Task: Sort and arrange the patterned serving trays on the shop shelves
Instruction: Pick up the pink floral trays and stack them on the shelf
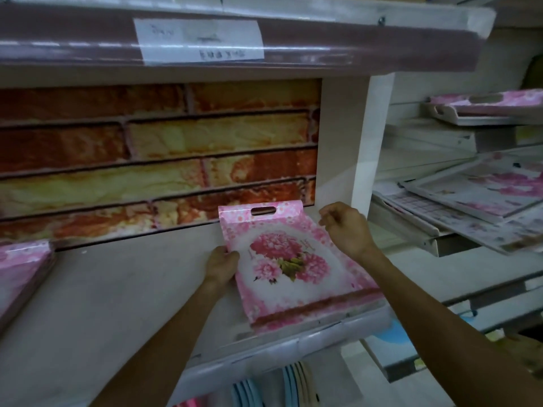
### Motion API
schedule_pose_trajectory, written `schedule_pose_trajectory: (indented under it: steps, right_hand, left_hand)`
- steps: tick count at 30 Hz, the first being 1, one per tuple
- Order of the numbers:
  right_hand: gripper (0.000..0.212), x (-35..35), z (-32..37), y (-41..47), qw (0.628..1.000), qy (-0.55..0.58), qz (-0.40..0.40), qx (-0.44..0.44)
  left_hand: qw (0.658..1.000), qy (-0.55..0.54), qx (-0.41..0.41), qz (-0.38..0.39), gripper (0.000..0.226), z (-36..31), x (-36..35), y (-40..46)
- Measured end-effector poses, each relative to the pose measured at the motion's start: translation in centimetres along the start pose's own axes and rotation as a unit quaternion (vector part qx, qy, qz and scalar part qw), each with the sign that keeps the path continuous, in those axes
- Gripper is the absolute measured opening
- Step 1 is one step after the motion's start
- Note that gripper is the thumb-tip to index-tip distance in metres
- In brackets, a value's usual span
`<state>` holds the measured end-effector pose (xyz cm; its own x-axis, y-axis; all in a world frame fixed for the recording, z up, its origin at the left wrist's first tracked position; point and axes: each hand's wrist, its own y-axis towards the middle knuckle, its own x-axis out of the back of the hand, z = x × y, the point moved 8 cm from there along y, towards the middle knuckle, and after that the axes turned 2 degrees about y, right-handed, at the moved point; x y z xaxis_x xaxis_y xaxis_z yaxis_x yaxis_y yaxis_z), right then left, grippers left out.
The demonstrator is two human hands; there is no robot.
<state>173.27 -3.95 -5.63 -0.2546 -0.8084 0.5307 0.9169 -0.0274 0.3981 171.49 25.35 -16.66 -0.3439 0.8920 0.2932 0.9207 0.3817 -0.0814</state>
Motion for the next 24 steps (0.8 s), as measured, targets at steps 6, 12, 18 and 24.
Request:
schedule_pose_trajectory:
  steps: [6,12,18,24]
  right_hand:
    - [0.019,-0.9,-1.1,0.8,0.999,-0.013,0.032,0.014]
    - [0.022,-2.7,-3.1,1.3,0.995,-0.032,0.092,-0.031]
    - [0.038,-6.4,-2.5,0.9,0.988,-0.019,0.144,-0.057]
    - [0.036,-10.7,2.1,-0.7,0.988,0.038,0.147,-0.032]
  left_hand:
    - [0.99,-0.135,0.01,-0.049,0.03,-0.6,0.2,-2.0]
    - [0.984,-0.138,-0.022,-0.107,0.022,-1.7,3.9,-3.9]
    - [0.973,-0.165,-0.045,-0.154,0.016,-1.4,9.5,-5.4]
    - [0.971,-0.156,-0.049,-0.174,0.014,-0.6,15.3,-5.9]
